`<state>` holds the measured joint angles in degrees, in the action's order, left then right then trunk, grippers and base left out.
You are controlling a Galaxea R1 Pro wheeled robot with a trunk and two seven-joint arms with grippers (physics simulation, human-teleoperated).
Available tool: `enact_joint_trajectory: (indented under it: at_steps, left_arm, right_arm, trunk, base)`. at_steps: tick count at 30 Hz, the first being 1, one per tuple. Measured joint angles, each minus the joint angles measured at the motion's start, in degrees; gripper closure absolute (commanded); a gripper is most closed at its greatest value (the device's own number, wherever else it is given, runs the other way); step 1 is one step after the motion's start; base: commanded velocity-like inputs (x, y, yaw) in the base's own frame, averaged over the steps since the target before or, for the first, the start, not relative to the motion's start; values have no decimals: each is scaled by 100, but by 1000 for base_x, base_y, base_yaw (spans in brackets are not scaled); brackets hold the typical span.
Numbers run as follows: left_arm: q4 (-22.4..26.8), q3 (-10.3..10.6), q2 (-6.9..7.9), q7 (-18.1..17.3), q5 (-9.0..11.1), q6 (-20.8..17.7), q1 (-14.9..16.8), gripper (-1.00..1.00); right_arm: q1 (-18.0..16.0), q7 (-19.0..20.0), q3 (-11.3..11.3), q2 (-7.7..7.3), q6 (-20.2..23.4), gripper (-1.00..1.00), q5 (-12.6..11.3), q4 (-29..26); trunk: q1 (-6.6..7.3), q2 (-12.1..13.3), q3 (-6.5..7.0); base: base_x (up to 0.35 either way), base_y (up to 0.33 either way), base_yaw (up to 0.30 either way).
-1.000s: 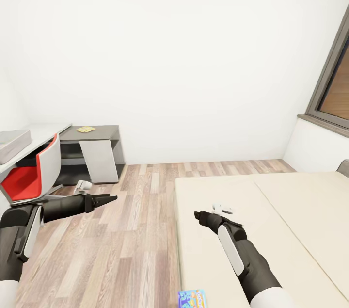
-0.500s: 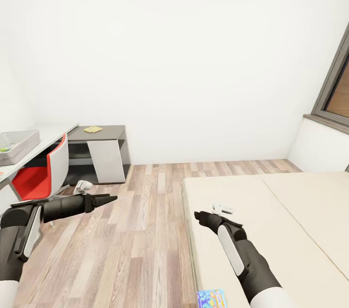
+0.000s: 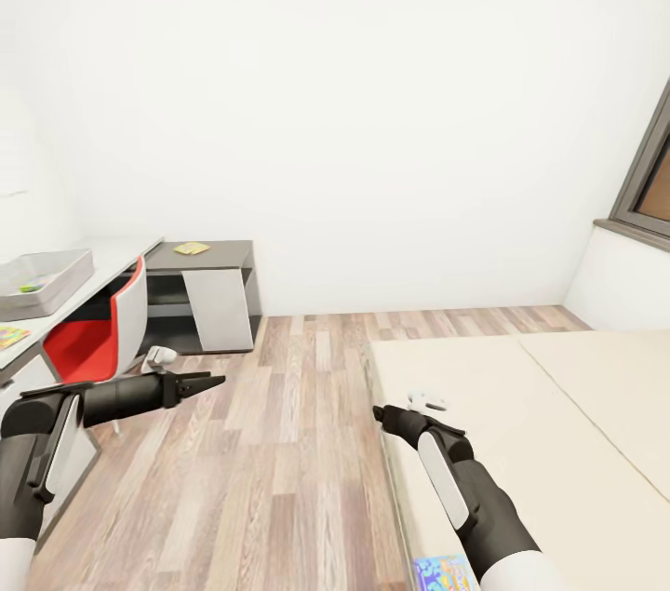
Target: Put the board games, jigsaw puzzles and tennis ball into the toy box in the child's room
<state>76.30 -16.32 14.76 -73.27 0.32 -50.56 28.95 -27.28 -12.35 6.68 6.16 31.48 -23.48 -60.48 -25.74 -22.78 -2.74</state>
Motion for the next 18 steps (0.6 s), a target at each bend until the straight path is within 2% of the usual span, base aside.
enact_joint_trajectory:
  at_steps: [18]
  left_arm:
    - [0,0,0,0,1,0,0,-100]
  right_arm:
    - [0,4,-1,0,8,-100,8,2]
  trunk:
    - [0,0,0]
  base:
    - [0,265,0]
